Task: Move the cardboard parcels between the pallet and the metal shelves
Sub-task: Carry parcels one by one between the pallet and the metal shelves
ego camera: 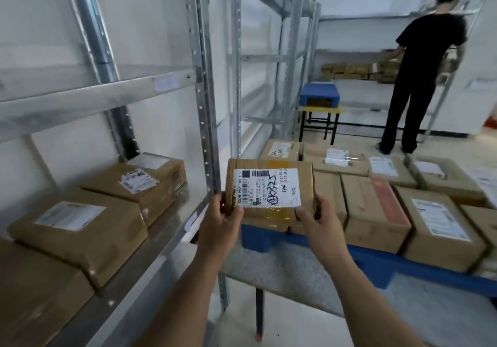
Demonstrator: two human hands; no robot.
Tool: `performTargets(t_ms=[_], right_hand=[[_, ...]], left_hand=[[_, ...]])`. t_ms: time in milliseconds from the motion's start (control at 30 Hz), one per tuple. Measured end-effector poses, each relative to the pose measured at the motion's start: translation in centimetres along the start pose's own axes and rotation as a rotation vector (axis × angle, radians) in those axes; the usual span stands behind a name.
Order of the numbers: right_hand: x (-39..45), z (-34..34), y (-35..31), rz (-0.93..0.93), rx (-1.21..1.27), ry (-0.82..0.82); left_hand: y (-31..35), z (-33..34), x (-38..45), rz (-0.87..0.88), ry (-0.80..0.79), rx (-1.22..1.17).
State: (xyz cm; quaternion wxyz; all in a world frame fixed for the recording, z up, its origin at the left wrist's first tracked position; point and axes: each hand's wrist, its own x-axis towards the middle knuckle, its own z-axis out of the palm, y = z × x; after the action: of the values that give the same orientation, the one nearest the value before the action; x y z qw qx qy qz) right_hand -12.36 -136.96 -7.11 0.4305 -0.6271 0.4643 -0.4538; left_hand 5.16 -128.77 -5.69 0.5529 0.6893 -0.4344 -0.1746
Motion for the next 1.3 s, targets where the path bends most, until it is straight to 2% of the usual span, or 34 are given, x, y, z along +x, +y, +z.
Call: performTargets(t_ms=[200, 467, 633, 1067, 1300], right_hand=[[7.5, -4.0, 1.3, -0.014, -0.046, -0.060], [14.0, -5.8, 3.1, -0.043, -0.087, -0.081], [17.7, -5.8, 3.9, -0.063, -0.109, -0.068], [28.4, -4.0, 3.8, -0.107, -0.062, 0.017], [33.2, -2.0, 4.4, -0.076, -0.119, 0.062]], left_hand=[[1.2, 6.9, 5.6, 0.009, -0.055, 0.015], [1.8, 11.4, 10.6, -0.008, -0.170, -0.043], [1.2, 13.4, 14.5, -0.002, -0.220, 0.030], [0.4, 17.8, 26.8, 0.083, -0.296, -0.096], [-1.0, 19.4, 33.0, 0.074, -0.321, -0.008]])
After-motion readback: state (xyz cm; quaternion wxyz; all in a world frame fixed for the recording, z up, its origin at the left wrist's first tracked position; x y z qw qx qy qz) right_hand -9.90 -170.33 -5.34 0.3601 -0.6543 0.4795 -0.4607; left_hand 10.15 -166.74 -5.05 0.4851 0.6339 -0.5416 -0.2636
